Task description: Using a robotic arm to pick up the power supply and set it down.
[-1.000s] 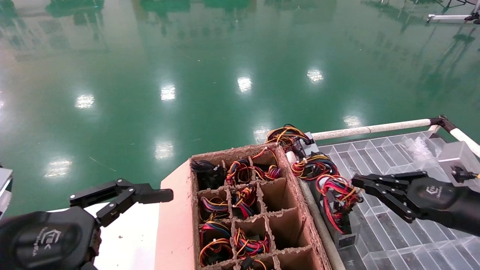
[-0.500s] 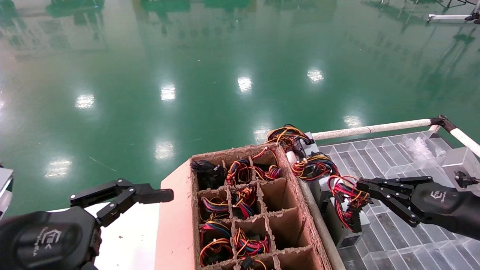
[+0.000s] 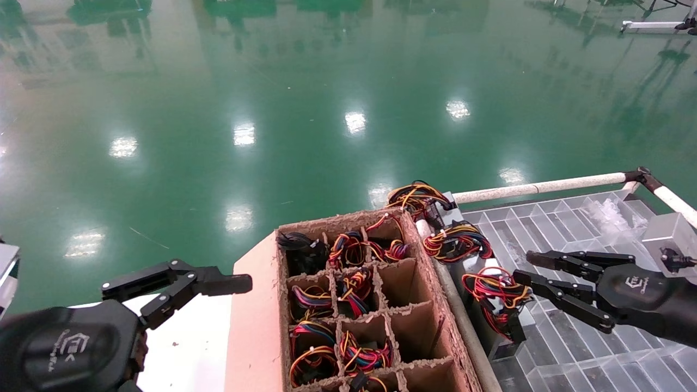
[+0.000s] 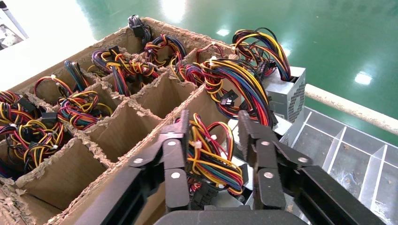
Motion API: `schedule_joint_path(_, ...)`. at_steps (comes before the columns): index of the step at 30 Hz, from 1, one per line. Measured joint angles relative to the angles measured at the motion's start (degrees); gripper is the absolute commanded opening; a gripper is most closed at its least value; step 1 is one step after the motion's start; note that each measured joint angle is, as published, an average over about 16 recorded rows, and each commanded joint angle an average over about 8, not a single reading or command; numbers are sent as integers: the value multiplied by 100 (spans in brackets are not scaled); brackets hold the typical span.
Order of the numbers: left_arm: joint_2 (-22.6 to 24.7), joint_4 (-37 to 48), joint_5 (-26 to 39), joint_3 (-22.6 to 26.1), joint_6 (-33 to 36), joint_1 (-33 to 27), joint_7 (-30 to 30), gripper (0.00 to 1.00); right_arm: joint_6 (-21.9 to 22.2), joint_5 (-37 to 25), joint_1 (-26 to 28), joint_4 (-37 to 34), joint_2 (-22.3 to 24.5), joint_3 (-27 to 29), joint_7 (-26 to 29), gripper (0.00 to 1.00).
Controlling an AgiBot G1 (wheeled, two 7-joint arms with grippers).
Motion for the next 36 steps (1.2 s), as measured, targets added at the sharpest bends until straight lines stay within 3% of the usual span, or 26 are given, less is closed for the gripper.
schedule_joint_path(36, -1, 3, -4, 7, 0, -3, 4, 100, -499, 1103, -156, 1422, -177, -149, 253, 100)
